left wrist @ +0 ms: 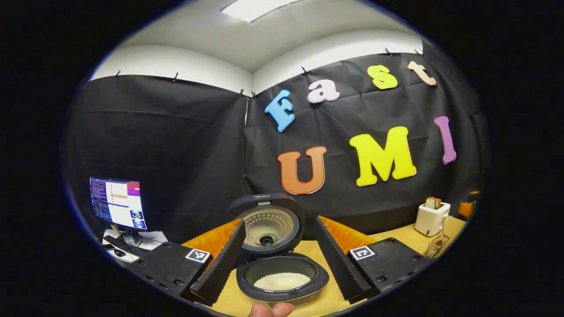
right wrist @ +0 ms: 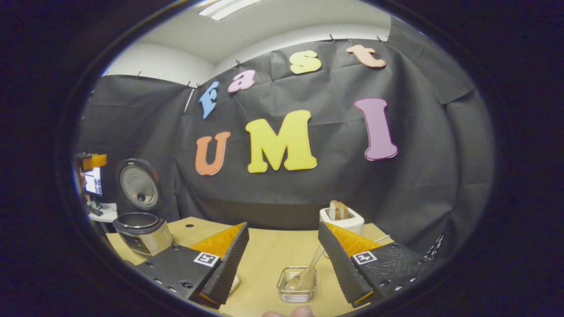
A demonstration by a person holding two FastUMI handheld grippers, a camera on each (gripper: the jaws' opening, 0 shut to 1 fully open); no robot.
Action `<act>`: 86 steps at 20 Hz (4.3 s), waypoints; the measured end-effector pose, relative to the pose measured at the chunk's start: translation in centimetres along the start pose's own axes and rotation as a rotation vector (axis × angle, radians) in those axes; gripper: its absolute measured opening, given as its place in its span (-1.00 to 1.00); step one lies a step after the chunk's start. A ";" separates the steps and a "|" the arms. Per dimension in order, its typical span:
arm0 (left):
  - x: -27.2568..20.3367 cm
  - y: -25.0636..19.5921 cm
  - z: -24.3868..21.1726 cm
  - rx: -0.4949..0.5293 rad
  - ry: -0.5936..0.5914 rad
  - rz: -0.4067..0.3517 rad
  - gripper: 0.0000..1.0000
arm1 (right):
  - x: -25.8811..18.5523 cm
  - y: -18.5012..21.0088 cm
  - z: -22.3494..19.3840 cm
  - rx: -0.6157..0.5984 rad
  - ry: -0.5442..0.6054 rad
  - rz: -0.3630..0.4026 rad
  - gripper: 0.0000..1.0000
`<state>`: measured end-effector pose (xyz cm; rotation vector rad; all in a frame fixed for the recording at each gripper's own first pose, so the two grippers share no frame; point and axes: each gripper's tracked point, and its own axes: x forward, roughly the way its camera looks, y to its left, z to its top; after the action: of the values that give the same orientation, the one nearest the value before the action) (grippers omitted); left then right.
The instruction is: Close the left gripper, press the button to open the rice cooker; take a wooden spoon from the chopstick holder with the right hand, scoop a spoonful of rice and pour it into the rice cooker, then put the wooden spoon back into the chopstick holder.
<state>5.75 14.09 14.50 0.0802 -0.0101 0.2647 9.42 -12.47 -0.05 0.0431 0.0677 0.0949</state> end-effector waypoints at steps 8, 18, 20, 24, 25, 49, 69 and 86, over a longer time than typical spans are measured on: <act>12.1 2.8 6.6 0.036 0.094 0.090 0.97 | -3.9 -4.6 -3.8 -0.173 -0.008 -0.066 0.89; 19.7 6.7 0.3 0.041 0.390 0.144 0.97 | -7.7 -2.7 -6.5 -0.093 0.037 0.023 0.90; 20.7 6.8 -1.3 -0.014 0.440 0.139 0.97 | -8.1 -2.2 -6.5 -0.061 0.028 0.030 0.91; 22.3 6.9 -3.4 -0.103 0.526 0.134 0.98 | -8.7 -1.0 -7.6 0.000 0.061 0.057 0.91; 22.3 7.1 -4.3 -0.099 0.563 0.136 0.98 | -8.9 -1.1 -7.7 0.011 0.065 0.054 0.91; 9.8 -0.3 -13.2 -0.213 0.711 0.018 0.92 | -10.5 3.6 -5.4 -0.030 0.044 0.115 0.92; 2.6 -2.0 -20.1 -0.089 0.481 0.045 0.92 | -10.8 5.0 -6.8 -0.036 0.091 0.108 0.92; 2.0 -2.4 -20.9 -0.016 0.335 -0.036 0.84 | -9.3 7.5 -9.0 0.073 0.135 0.136 0.92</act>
<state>8.30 14.00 -6.49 0.0193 0.3217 0.2392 -1.18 -5.51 -8.10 0.1143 0.2032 0.2315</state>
